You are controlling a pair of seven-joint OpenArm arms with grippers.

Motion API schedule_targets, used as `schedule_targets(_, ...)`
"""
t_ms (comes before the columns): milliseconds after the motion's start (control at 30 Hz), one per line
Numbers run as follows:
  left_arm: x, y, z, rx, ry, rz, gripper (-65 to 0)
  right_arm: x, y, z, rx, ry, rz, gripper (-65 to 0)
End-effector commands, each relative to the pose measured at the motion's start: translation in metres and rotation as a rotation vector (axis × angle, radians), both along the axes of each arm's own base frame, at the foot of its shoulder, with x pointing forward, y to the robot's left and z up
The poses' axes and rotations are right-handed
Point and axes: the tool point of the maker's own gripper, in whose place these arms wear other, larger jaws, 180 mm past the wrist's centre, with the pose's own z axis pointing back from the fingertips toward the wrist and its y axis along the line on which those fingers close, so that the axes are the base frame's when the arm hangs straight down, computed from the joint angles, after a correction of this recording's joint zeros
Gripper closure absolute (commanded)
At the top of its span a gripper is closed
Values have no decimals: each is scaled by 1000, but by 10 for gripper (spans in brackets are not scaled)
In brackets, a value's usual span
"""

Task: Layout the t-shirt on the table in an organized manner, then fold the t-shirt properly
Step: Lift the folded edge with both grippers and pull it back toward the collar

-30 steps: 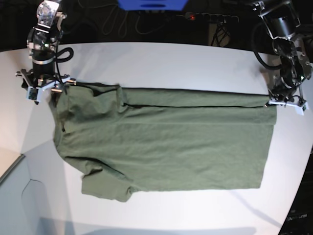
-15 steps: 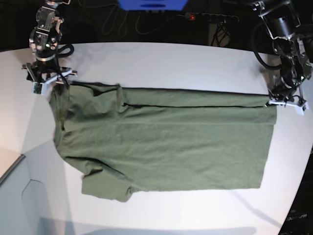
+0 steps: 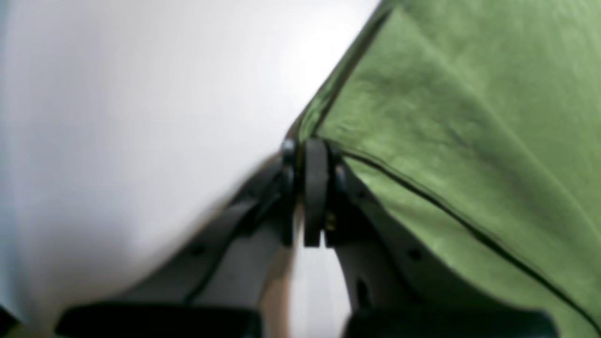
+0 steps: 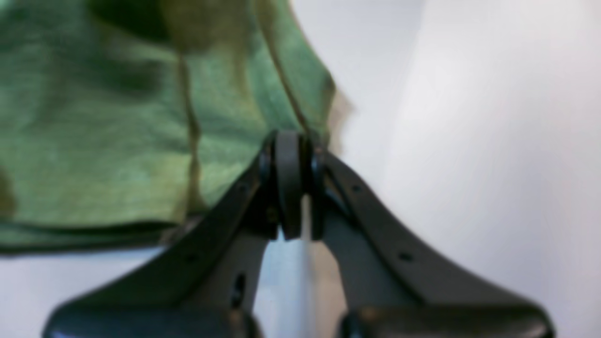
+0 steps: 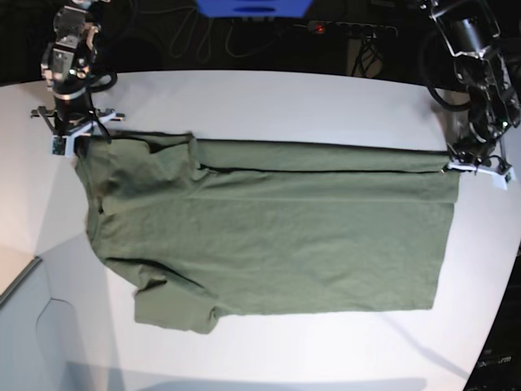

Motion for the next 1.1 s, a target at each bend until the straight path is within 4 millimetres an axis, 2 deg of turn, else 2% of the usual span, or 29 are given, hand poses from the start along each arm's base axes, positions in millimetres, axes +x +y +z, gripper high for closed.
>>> schedule_targets(0,14,15,28,65,-73,-1,0,15,-2,26,-26,-84,23,0)
schedule_targets(100,24,16,50,104,-123,-16,0,27,-2,50,-56,-105,40,0)
schedule_targets(167,27,14,55,100,-126,-23,0,36,3,64,-63,-96,76,0)
schedule_targets(200,28,14,55,98,-117,-29,0,47,6,74,-65,-107,95,0)
schedule_targets(333,57,20,79,90,-142,-41,0,86,5,107,-82,-113,106,0)
schedule_targets(433,74,18,89,64,-138,-56,0,108,-4,121,-104,-78,96,0)
schedule_targets(533,86,19,94,21,-99,-68,0,120,5,120,-139,12,151,0)
schedule_targets(700,92,19,102,15,-104,-74,0,119,9,117,-160,38,182,0)
schedule_targets(767,90,20,100,10,-96,-70,0,108,12,105,-150,64,185,0)
schedule_targets(900,68,20,82,16,-51,-73,0,90,15,96,-153,93,190,0)
schedule_targets(1067,34,19,59,26,19,-82,0,55,18,79,-159,158,204,0)
